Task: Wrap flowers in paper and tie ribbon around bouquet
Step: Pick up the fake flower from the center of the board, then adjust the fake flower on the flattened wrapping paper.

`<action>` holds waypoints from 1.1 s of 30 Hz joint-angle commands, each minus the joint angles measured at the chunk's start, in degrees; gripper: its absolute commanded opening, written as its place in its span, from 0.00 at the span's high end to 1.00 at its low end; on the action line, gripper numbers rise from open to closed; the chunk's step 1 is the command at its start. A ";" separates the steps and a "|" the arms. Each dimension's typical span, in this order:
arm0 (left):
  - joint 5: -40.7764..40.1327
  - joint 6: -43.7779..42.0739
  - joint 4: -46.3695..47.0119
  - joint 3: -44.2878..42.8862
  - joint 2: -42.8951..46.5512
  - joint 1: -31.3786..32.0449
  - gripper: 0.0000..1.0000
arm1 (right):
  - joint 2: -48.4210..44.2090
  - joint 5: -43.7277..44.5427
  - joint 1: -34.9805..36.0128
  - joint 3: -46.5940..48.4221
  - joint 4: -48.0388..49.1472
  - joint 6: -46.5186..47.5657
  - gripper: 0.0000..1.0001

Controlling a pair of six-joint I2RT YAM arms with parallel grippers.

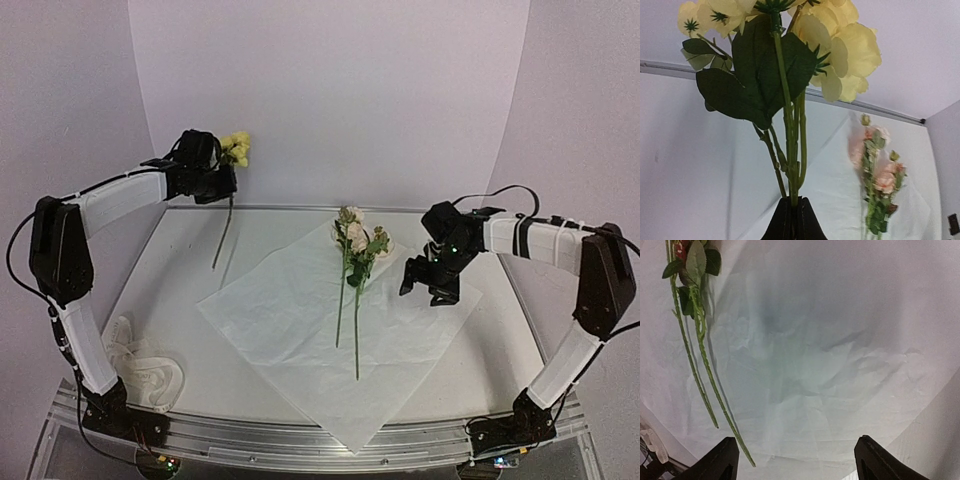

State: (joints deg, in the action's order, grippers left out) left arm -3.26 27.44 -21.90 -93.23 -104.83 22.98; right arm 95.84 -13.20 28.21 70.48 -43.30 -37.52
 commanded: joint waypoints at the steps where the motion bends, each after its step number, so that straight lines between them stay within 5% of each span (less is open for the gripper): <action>1: -0.51 9.99 0.94 3.50 4.24 7.16 1.00 | 7.08 1.16 2.08 8.77 2.76 -1.03 0.21; 12: -2.46 16.14 2.96 8.69 7.57 17.47 1.00 | 22.06 1.97 3.46 19.43 12.92 -5.56 0.27; 33: -1.91 16.02 3.38 9.30 7.36 19.12 1.00 | 30.75 0.54 3.56 24.84 17.52 -8.26 0.61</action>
State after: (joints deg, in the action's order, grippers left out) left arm -4.27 43.59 -20.69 -83.85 -100.48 41.95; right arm 125.86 -12.78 31.44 94.13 -27.61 -45.22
